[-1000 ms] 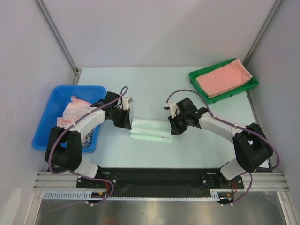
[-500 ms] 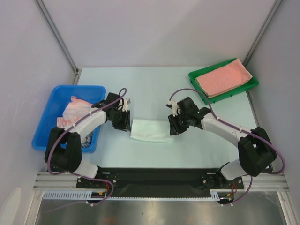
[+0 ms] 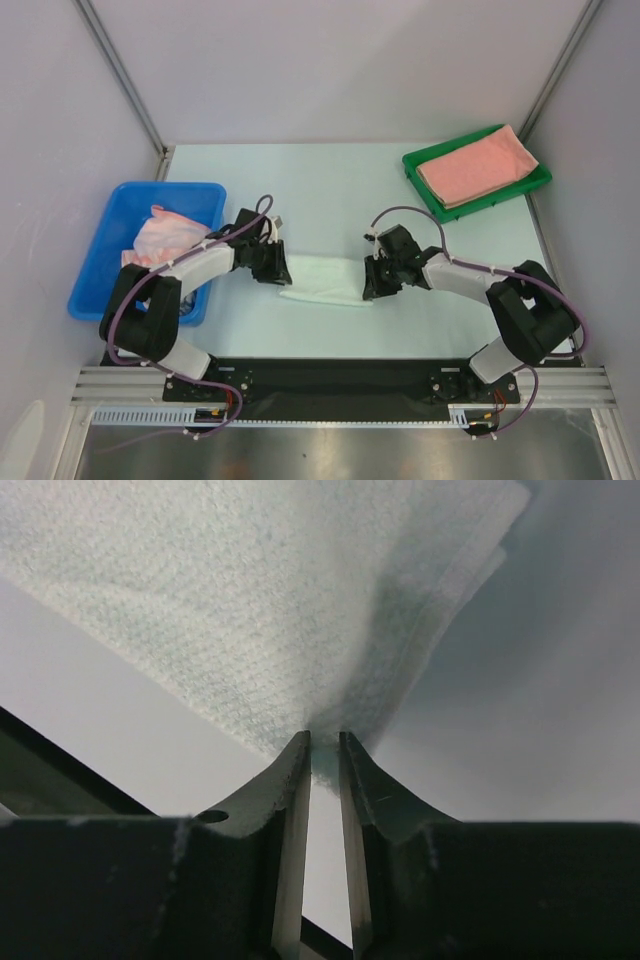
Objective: Fold and stack the towels
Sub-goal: Smooth out wrinkles on the folded towel
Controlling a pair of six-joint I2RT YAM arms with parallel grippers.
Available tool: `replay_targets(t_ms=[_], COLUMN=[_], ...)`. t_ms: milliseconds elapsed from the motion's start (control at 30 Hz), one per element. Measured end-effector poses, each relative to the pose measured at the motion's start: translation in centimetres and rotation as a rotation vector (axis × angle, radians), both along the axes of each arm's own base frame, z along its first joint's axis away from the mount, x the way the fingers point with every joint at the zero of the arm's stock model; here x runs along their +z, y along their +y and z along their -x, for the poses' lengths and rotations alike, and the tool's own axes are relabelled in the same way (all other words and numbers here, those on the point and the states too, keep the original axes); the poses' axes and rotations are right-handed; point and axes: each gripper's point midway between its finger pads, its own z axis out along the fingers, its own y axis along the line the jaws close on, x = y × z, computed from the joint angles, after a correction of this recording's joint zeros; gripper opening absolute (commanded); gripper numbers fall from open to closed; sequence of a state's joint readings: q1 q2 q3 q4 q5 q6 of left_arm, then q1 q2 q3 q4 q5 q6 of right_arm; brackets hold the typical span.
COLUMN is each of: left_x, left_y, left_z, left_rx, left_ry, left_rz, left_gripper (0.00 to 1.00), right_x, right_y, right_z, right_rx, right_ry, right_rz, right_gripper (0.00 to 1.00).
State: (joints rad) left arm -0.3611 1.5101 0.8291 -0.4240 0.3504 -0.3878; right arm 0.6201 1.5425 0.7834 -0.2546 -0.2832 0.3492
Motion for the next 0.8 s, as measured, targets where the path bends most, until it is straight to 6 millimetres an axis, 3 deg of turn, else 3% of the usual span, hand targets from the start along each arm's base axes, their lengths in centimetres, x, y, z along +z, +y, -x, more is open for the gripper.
replay_targets(t_ms=[200,500,600,667,800], left_x=[-0.4,3.2,2.0,0.5,-1.8], left_y=[1.4,1.0,0.8,1.0,1.7], left_z=[-0.7,-1.0,-0.1,1.0,1.9], left_rx=[0.070,0.068,0.053,0.048,0.074], left_ry=[0.004,-0.093,-0.067,-0.023,0.049], left_rz=[-0.084,-0.038,-0.017,-0.022,-0.068], left_gripper=[0.35,0.42,0.42,0.36,0.26], right_x=[0.5,1.4,0.9,0.9,1.3], right_y=[0.2,0.8,0.8,1.0,1.4], right_z=[-0.2,0.6,1.0,1.1,0.9], right_rx=[-0.042,-0.102,-0.117,-0.123,-0.130], right_ry=[-0.002,-0.010,0.004,0.009,0.004], right_rz=[-0.020,-0.116,-0.124,-0.135,-0.156], right_gripper=[0.23,0.24,0.24,0.26,0.39])
